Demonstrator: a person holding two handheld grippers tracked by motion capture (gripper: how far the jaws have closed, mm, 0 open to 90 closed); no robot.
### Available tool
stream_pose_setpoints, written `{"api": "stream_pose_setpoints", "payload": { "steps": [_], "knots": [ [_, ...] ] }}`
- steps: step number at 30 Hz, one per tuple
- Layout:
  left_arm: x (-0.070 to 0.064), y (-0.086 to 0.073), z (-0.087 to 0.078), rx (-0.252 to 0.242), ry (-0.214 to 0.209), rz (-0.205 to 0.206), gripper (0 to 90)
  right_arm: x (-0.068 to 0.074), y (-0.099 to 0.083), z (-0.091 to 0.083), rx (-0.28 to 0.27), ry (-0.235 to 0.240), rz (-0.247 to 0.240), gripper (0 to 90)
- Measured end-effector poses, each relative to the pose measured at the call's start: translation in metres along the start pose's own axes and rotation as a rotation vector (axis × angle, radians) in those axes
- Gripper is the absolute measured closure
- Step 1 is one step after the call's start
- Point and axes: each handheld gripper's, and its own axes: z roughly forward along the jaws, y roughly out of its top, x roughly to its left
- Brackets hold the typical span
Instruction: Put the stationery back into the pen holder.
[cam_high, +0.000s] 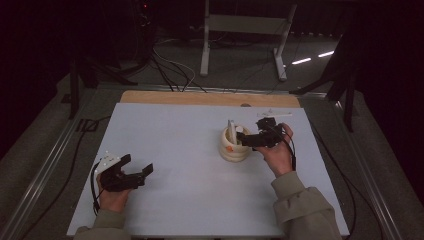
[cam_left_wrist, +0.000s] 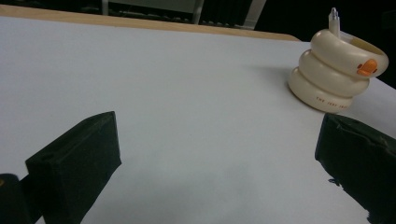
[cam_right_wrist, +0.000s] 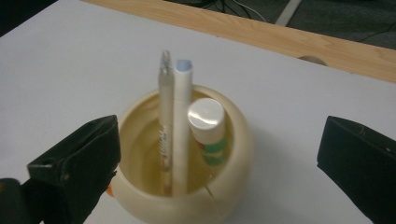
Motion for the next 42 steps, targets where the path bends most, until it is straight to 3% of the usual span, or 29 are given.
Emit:
{"api": "stream_pose_setpoints", "payload": {
  "steps": [12,17,26,32,42],
  "knots": [
    [-0.001,0.004,-0.008,-0.007,-0.006,0.016,0.5,-0.018,-0.022,-0.028,-0.024,-0.081,-0.017,0.0],
    [-0.002,0.005,-0.011,-0.009,0.004,0.040,0.5,-0.022,-0.036,-0.037,-0.029,-0.097,-0.018,0.0],
    [-0.003,0.007,-0.017,-0.026,0.004,0.059,0.5,-0.022,-0.062,-0.049,-0.029,-0.137,-0.077,0.0],
    [-0.004,0.008,-0.019,-0.030,0.007,0.066,0.1,-0.022,-0.080,-0.056,-0.040,-0.132,-0.085,0.0],
    [-0.001,0.007,-0.024,-0.057,0.015,0.061,0.1,-0.027,-0.109,-0.067,-0.069,-0.139,-0.052,0.0]
  ]
}}
